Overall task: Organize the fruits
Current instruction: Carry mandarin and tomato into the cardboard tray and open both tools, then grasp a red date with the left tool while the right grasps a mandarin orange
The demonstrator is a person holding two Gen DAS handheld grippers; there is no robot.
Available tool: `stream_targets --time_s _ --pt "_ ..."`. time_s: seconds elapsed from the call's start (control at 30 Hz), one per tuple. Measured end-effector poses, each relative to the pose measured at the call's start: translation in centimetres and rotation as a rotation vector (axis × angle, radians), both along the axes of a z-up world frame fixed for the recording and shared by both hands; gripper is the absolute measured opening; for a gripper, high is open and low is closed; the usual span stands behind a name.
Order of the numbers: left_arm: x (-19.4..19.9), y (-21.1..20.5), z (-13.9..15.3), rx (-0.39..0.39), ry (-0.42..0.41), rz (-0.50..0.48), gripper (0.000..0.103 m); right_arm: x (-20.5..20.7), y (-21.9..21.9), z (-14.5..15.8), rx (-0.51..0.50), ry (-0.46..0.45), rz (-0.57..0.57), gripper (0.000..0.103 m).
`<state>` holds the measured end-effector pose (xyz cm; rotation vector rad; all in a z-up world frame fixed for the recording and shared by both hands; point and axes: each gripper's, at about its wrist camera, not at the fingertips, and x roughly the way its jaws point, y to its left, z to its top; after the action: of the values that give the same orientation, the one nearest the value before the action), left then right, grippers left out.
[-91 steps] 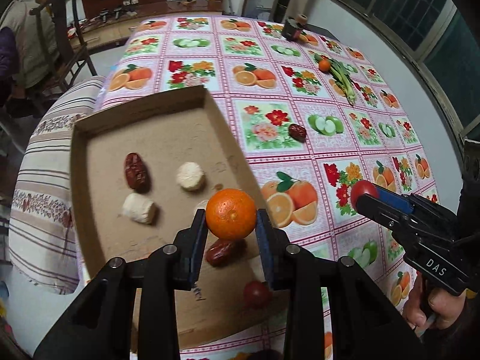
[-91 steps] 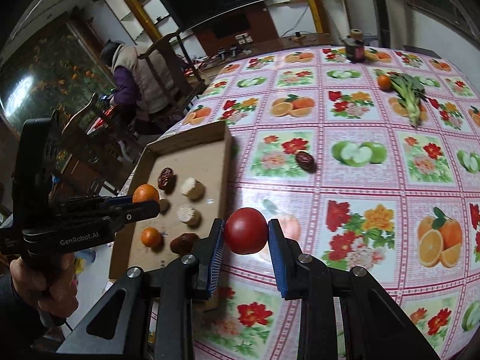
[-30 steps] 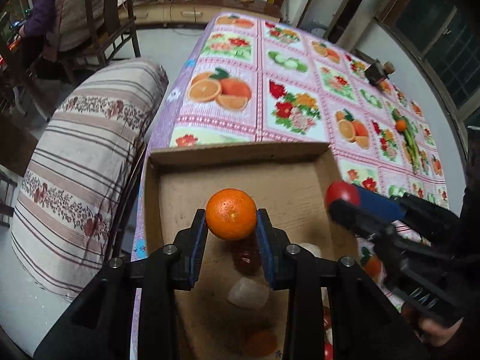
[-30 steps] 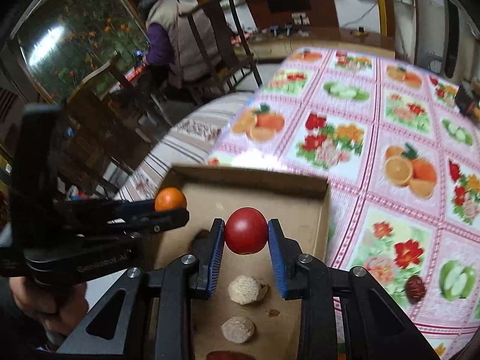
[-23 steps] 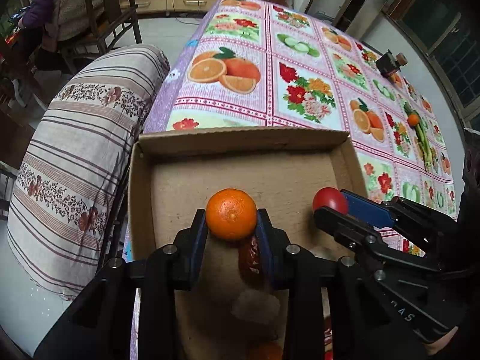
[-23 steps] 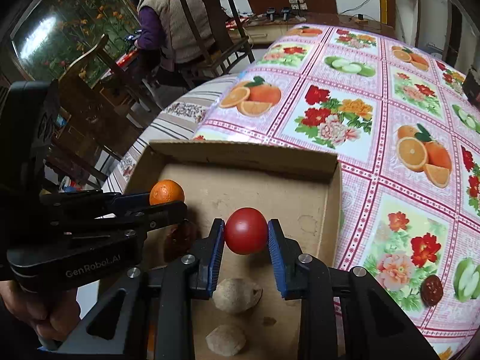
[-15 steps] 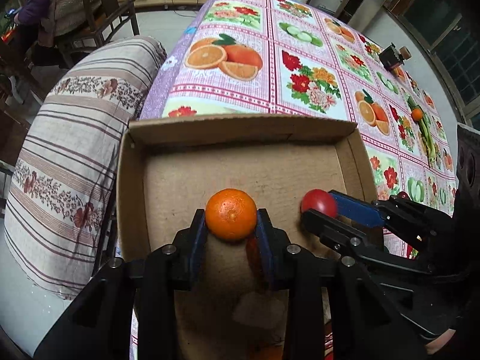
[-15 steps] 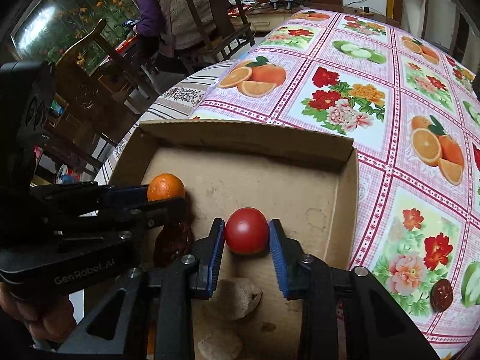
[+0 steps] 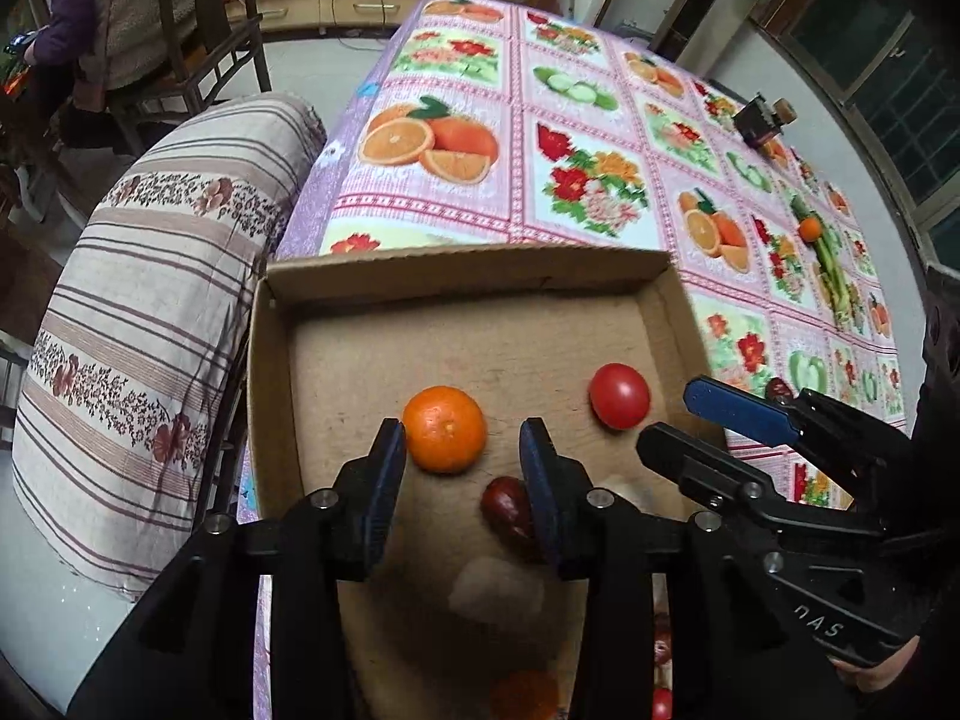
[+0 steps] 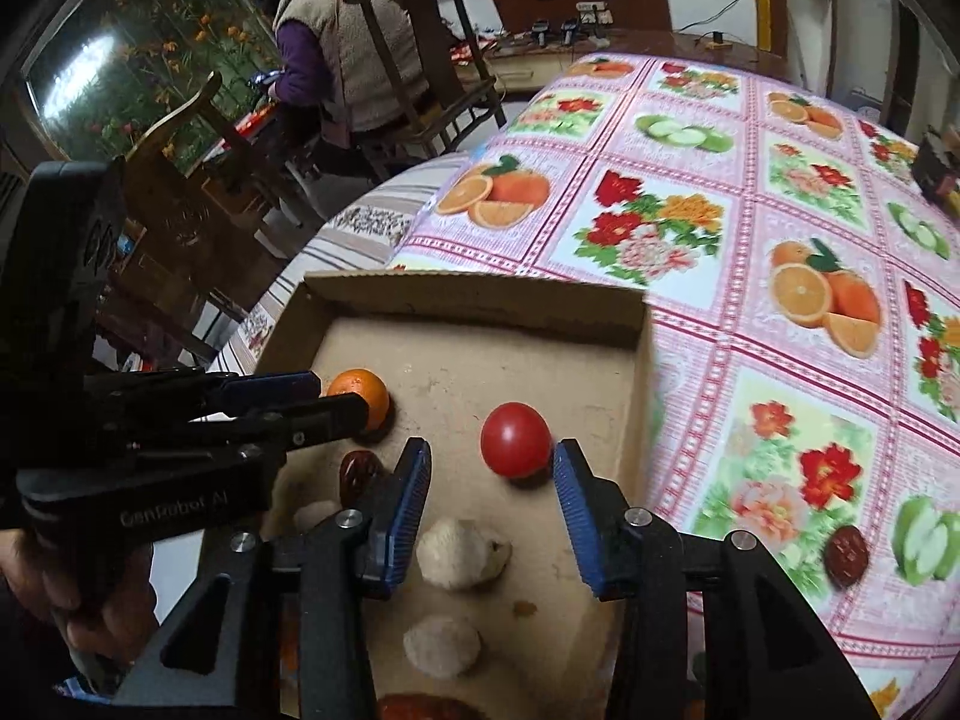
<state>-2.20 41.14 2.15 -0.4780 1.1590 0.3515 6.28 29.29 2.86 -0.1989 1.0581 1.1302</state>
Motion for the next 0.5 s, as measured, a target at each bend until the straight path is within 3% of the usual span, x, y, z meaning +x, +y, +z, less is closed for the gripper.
stream_targets --time_s 0.5 --pt "1.4 -8.2 4.0 -0.059 -0.087 -0.131 0.037 3.0 -12.7 2.7 0.005 -0.063 -0.131 0.045"
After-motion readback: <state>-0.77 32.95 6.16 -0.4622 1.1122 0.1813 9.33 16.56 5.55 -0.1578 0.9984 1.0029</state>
